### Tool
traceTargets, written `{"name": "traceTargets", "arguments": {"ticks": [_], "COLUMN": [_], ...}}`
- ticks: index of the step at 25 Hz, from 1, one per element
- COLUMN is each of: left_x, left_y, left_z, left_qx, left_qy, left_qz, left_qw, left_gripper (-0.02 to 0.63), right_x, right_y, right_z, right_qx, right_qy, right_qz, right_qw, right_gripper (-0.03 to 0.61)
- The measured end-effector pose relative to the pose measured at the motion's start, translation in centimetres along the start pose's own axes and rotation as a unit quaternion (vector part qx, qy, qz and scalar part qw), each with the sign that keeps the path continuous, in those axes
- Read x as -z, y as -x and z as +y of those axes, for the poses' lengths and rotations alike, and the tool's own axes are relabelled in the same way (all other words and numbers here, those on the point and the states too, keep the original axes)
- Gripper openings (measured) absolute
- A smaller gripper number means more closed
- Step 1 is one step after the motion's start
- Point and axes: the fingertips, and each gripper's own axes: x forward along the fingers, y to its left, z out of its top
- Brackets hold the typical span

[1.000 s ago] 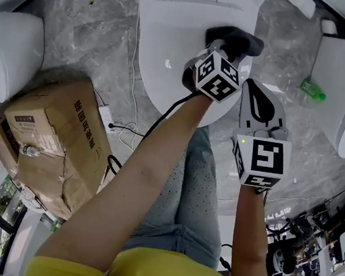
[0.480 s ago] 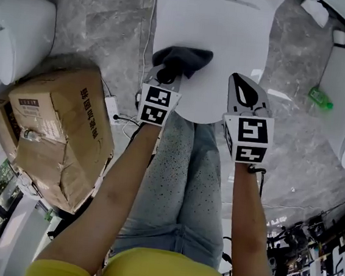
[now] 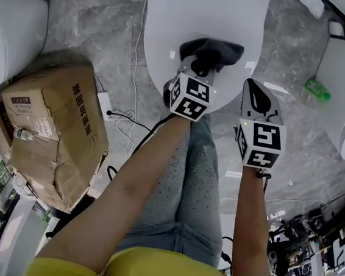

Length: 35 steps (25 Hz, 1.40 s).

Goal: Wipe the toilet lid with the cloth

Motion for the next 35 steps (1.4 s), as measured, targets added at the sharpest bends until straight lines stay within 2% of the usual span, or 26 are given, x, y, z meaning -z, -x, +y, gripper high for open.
{"name": "traceTargets", "arguments": {"ticks": [3,6,8,10,13,16,18,21,23,26,28,30,32,35], "left_x": [-0.5,1.3,3.2,5.4,9.3,12.4,12.9,11.6,10.0,8.1,7.9,8.6,9.5,11.4], "left_y": [-2.4,-2.3,-0.7,1.7,6.4,9.9,10.4,9.1,7.2,3.9,2.1,1.3,1.6,3.5], "left_z": [-6.1,-9.3,-9.3,-7.1,-1.1,4.1,4.9,3.3,0.5,-5.7,-10.1,-13.1,-14.1,-12.9], "left_qx": [0.069,0.099,0.102,0.080,0.003,-0.071,-0.090,-0.095,-0.070,0.011,0.072,0.110,0.126,0.135], "left_qy": [-0.014,-0.022,-0.021,-0.002,0.030,0.068,0.074,0.058,0.036,-0.010,-0.035,-0.051,-0.039,-0.017], "left_qz": [0.011,0.030,0.036,0.037,0.053,0.075,0.077,0.061,0.042,0.032,0.040,0.052,0.062,0.078], "left_qw": [0.9975,0.9944,0.9939,0.9961,0.9981,0.9923,0.9902,0.9919,0.9960,0.9994,0.9960,0.9913,0.9893,0.9877], "left_gripper": [0.020,0.020,0.020,0.019,0.020,0.020,0.020,0.018,0.018,0.018,0.018,0.018,0.018,0.018], "right_x": [0.6,1.0,1.1,1.1,0.9,0.7,0.9,1.4,1.9,2.4,2.6,2.7,2.6,2.2], "right_y": [1.3,2.0,2.2,2.0,1.3,0.8,0.6,0.6,0.7,0.9,1.1,1.1,1.1,1.2], "right_z": [-1.5,-1.7,-1.3,-0.3,1.5,3.0,3.5,3.3,2.9,2.0,1.4,1.1,1.2,1.7], "right_qx": [0.021,0.021,0.014,0.005,-0.014,-0.029,-0.033,-0.032,-0.029,-0.021,-0.015,-0.013,-0.015,-0.023], "right_qy": [-0.005,0.001,0.003,0.003,0.001,0.003,0.007,0.008,0.010,0.012,0.011,0.012,0.014,0.019], "right_qz": [0.002,0.005,0.003,0.001,-0.004,-0.008,-0.007,-0.002,0.002,0.005,0.007,0.010,0.012,0.012], "right_qw": [1.000,1.000,1.000,1.000,1.000,1.000,0.999,0.999,1.000,1.000,1.000,1.000,1.000,0.999], "right_gripper": [0.014,0.014,0.014,0.014,0.014,0.014,0.014,0.014,0.014,0.014,0.014,0.014,0.014,0.014]}}
